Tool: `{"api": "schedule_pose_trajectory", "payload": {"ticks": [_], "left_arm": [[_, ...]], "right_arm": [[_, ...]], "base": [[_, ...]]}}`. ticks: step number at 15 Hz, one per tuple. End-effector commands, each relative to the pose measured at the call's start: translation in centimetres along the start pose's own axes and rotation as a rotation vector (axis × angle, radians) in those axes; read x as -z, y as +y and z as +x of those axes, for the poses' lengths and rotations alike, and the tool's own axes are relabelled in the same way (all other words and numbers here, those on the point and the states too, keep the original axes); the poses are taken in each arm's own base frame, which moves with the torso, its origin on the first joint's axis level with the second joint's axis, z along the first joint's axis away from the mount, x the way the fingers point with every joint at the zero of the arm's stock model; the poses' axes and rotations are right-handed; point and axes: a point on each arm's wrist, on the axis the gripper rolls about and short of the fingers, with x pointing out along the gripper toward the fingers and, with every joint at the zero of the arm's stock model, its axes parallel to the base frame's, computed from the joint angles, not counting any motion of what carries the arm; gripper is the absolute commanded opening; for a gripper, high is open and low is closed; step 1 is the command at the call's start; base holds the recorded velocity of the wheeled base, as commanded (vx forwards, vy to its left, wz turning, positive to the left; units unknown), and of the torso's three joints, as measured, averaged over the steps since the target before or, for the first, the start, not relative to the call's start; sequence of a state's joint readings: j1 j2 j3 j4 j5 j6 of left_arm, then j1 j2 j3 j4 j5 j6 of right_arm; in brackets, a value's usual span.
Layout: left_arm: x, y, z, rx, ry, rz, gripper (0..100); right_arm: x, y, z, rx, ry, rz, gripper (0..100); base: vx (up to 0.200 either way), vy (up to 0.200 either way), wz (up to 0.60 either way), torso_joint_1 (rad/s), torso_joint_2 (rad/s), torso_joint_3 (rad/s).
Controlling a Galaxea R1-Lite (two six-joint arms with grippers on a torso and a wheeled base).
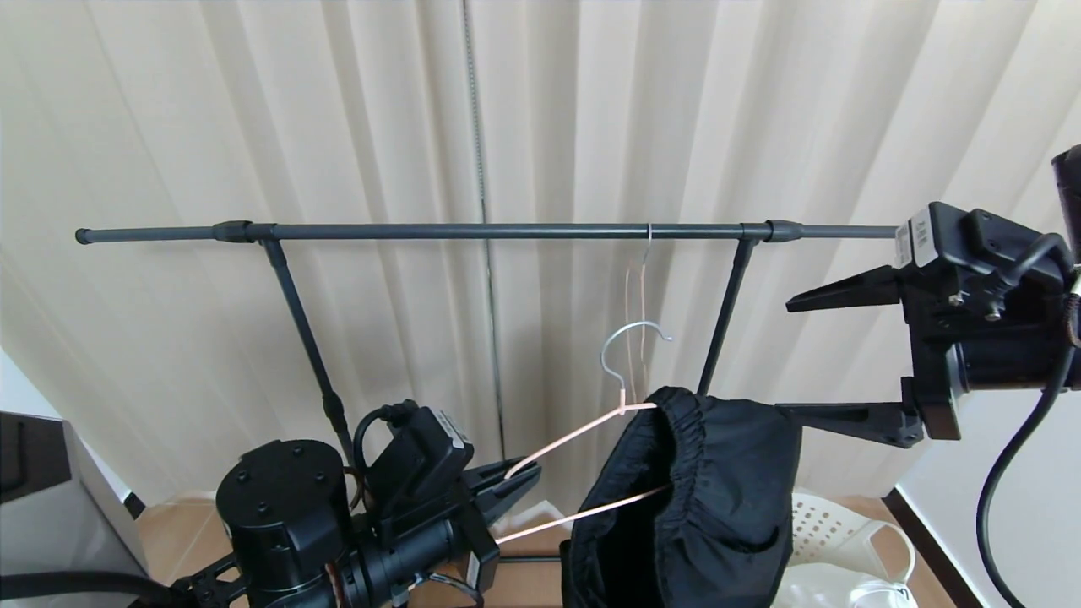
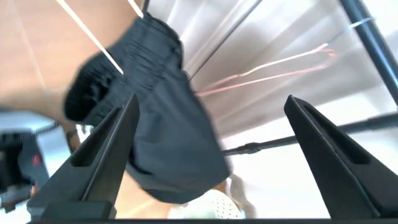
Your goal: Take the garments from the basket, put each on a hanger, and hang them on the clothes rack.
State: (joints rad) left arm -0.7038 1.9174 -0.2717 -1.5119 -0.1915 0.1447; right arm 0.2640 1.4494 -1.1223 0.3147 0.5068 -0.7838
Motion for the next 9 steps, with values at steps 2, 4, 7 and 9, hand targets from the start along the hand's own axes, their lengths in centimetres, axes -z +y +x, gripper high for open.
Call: {"api": "schedule_pose_trajectory", "payload": {"ticks": [2,4,7,9], "left_arm": [[-0.6,0.4,0.7,0.0,-0.036,0.016,0],[-1.1,0.6,1.4,0.03,-0.064,0.024,0],[-1.3,0.7,2.3,0.032,-0.082,0.052,0],[-1.3,0.6,2.6,0.036,-0.086,0.067,0]], "right_arm": [[0.4,-1.1,2.5,-0.053,0.03,0.014,100],[0.4,-1.1,2.8,-0.064,0.033,0.015,100],[0.6,-0.4,3.4,-0.104,0.046,0.019,100],[0.9,-0.4,4.0,-0.12,0.059,0.029,100]], "base": [[0.0,0.0,0.0,0.0,0.0,0.0],[0.0,0.0,0.0,0.0,0.0,0.0],[0.0,0.0,0.0,0.0,0.0,0.0],[0.0,0.0,0.0,0.0,0.0,0.0]]}}
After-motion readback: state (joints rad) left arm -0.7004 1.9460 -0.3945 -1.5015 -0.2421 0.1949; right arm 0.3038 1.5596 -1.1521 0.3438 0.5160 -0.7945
